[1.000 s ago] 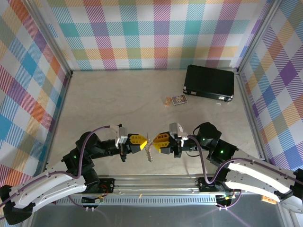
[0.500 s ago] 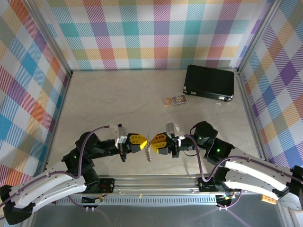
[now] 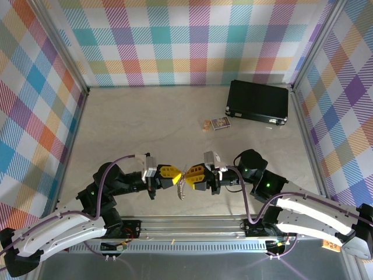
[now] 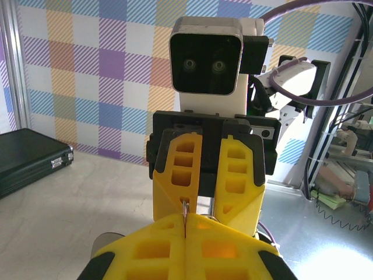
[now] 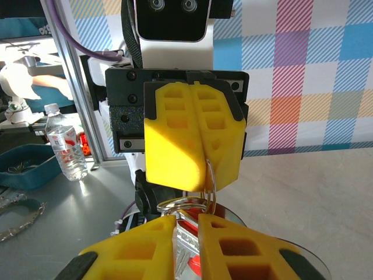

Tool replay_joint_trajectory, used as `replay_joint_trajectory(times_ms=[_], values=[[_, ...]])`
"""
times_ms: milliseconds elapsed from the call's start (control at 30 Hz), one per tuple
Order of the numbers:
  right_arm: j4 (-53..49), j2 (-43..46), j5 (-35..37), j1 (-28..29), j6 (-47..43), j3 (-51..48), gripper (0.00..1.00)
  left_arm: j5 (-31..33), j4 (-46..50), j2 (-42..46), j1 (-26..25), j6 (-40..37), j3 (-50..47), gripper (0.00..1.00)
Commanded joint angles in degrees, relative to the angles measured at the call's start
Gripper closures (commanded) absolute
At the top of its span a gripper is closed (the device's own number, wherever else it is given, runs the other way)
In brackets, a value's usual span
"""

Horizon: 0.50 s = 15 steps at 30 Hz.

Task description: Put the keys on the keyring

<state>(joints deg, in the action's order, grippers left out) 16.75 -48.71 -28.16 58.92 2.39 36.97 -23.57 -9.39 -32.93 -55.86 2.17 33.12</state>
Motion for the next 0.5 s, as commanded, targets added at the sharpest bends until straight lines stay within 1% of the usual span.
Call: replay_joint_trajectory(times_ms=[0,100,233,467], values=[[2.2,-0.1,-0.7,0.3,0.1,2.1,0.84,-2.2,-3.0,0.1,-0.5,0.9,-0.4,1.00],[2.0,0.0,-0.2,0.3,0.0,2.3,0.86,-2.5,-3.0,0.1,-0.4,1.0,-0.4,1.00],[1.8,0.3,0.4,0.3,-0.2,2.4,0.85,-2.7,-2.7,-0.1,-0.5,0.7,-0.3,1.00],[2.3,0.7,0.4,0.3,-0.4,2.2,0.81,-3.0,-2.7,-0.5,-0.5,0.6,-0.2,1.00]])
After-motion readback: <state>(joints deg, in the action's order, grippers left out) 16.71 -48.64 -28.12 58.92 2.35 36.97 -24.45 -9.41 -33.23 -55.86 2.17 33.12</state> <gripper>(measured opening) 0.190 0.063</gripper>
